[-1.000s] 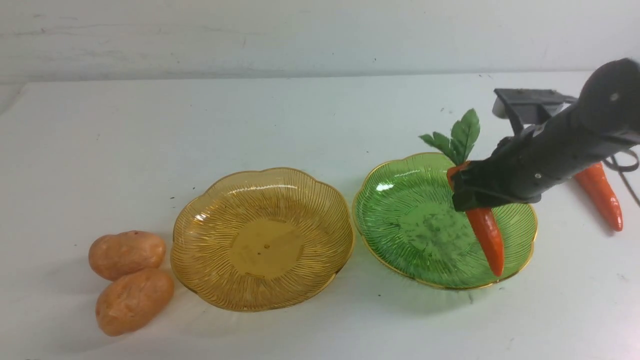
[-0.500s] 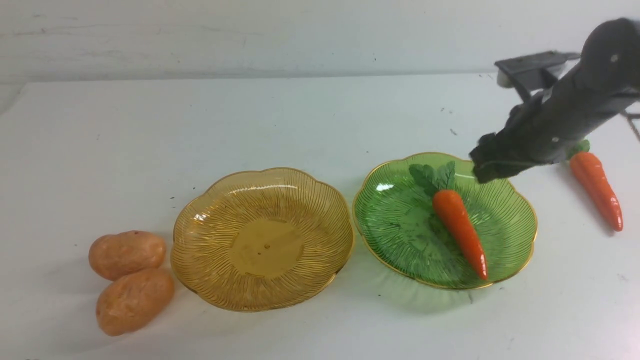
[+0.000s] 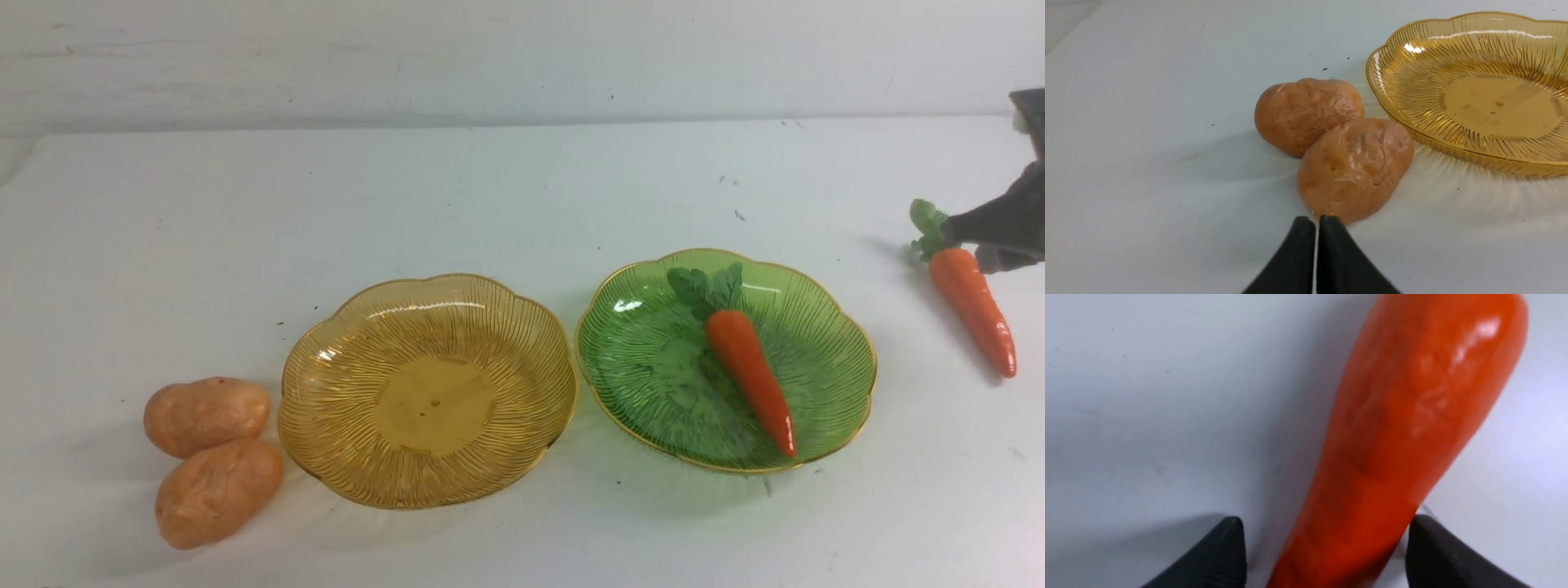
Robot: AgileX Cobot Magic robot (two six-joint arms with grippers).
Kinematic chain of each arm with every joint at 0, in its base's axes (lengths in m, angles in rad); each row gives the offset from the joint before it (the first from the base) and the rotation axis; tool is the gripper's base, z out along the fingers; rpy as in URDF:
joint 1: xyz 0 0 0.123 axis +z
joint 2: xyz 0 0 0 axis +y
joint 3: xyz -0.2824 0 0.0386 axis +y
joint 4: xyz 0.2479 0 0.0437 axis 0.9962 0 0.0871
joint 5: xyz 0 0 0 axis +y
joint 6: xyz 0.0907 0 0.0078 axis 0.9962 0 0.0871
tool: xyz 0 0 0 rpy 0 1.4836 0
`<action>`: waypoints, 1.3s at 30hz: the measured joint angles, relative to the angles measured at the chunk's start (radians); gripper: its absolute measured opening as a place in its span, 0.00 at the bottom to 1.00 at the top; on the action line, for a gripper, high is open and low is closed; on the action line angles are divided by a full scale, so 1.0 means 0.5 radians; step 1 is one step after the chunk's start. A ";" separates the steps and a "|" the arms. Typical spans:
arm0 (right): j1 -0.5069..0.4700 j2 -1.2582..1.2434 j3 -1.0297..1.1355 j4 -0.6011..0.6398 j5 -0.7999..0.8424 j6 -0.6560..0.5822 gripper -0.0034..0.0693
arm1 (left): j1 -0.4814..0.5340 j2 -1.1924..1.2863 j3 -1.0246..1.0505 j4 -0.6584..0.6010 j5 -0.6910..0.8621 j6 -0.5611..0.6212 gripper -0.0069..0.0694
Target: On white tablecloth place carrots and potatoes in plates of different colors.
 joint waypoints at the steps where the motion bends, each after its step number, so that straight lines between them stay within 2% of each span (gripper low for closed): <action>1: 0.000 0.002 -0.005 0.000 0.012 0.000 0.69 | 0.000 0.000 0.000 0.000 0.000 0.000 0.09; 4: 0.000 0.002 -0.007 0.000 0.039 0.002 0.58 | 0.000 0.000 0.000 0.000 0.000 0.000 0.09; 6: 0.000 -0.003 -0.009 0.000 0.078 0.004 0.43 | 0.000 0.000 0.000 0.000 0.000 0.000 0.09; 8: 0.000 -0.015 -0.016 0.000 0.159 0.006 0.36 | 0.000 0.000 0.000 0.000 0.000 0.000 0.09; 12: 0.000 -0.077 -0.067 0.000 0.393 0.018 0.38 | 0.000 0.000 0.000 0.000 0.000 0.000 0.09; 15: 0.000 -0.169 -0.089 0.109 0.585 0.035 0.38 | 0.000 0.000 0.000 0.000 0.000 0.000 0.09; 18: 0.010 -0.297 -0.058 0.350 0.837 -0.020 0.38 | 0.000 0.000 0.000 0.000 0.000 0.000 0.09; 21: 0.126 -0.411 0.071 0.691 0.985 -0.288 0.38 | 0.000 0.000 0.000 0.000 0.000 0.000 0.09; 24: 0.335 -0.410 0.135 0.832 0.919 -0.428 0.38 | 0.000 0.000 0.000 0.000 0.000 0.000 0.09; 28: 0.533 -0.410 0.140 0.691 0.630 -0.376 0.38 | 0.000 0.000 0.000 0.000 0.000 0.000 0.09; 32: 0.577 -0.410 0.140 0.592 0.528 -0.300 0.47 | 0.000 0.000 0.000 0.000 0.000 0.000 0.09; 39: 0.583 -0.410 0.140 0.548 0.506 -0.139 0.83 | 0.000 0.000 0.000 0.000 0.000 0.000 0.09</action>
